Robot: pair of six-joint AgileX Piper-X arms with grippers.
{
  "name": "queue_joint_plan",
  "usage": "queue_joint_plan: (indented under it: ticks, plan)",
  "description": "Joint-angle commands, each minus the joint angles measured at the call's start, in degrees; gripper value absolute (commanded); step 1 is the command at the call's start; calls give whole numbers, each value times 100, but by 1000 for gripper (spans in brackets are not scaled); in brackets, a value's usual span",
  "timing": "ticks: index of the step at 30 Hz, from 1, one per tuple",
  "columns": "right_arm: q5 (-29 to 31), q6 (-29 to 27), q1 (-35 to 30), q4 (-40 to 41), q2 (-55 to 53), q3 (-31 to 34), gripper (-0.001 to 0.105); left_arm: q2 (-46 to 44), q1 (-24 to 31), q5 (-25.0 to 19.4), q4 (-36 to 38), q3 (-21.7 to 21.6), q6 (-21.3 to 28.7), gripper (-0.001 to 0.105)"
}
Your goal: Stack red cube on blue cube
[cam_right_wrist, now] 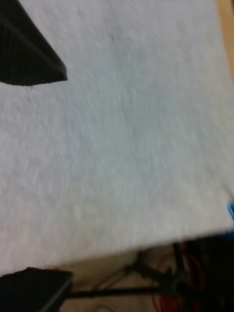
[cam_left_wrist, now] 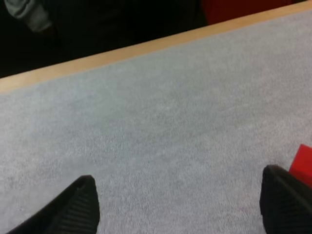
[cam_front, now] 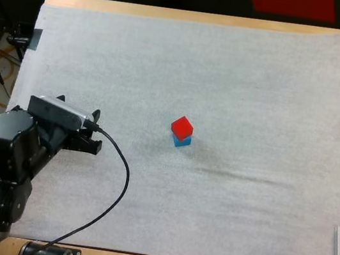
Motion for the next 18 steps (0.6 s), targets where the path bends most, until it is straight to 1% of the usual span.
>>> queue_joint_plan:
  ticks: [1,3,5,6,8,10,12,14,15,17,18]
  plan:
    - [-160,-144,-103,-118,-407,200,74,-142,13,-40,-103,-109,-23,66]
    - [-160,-301,-110,-117,-867,443,74,-342,13,-38,-89,-125,-23,66]
    - [-200,-416,27,-117,-1480,753,74,-670,13,-38,-38,-121,-23,66]
    - [-214,-419,61,-117,-1650,809,74,-772,13,-38,-17,-121,-12,66]
    - [-248,-419,270,-117,-2287,1163,74,-1189,13,-38,127,-121,43,66]
    - [-250,-419,433,-117,-2683,1451,74,-1497,13,-38,298,-121,49,66]
    - [-250,-382,586,-58,-3163,1716,74,-1831,13,-38,492,-121,73,66]
    - [-250,-224,748,37,-3749,2010,74,-2221,13,-38,770,-121,84,66]
    - [-250,-195,777,61,-3903,2059,74,-2317,13,-38,838,-121,84,66]
    - [-250,-34,903,121,-4549,2338,74,-2707,13,-38,1074,-97,84,66]
    - [-250,11,929,139,-4660,2400,74,-2773,13,-38,1127,-80,95,66]
